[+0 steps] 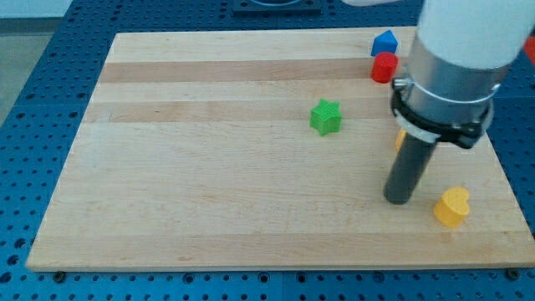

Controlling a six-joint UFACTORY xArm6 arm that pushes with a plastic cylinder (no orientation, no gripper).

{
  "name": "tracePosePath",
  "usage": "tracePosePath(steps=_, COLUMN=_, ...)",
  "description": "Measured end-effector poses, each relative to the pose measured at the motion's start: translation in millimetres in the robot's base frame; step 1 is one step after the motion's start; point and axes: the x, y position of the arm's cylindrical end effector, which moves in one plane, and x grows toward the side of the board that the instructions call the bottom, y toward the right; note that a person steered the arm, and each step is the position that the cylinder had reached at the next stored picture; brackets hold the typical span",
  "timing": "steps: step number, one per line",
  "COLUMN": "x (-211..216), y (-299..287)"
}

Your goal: Place the green circle at the bottom of the yellow hexagon

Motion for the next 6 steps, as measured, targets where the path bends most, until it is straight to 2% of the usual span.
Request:
tracePosePath(steps=1, x=0, y=27)
tracePosePath(steps=2, x=0, y=21)
tracePosePath(steps=3, x=-3, y=-29)
tracePosePath(steps=4, x=-17, y=-46)
tracePosePath(steps=6, x=-23, y=-18)
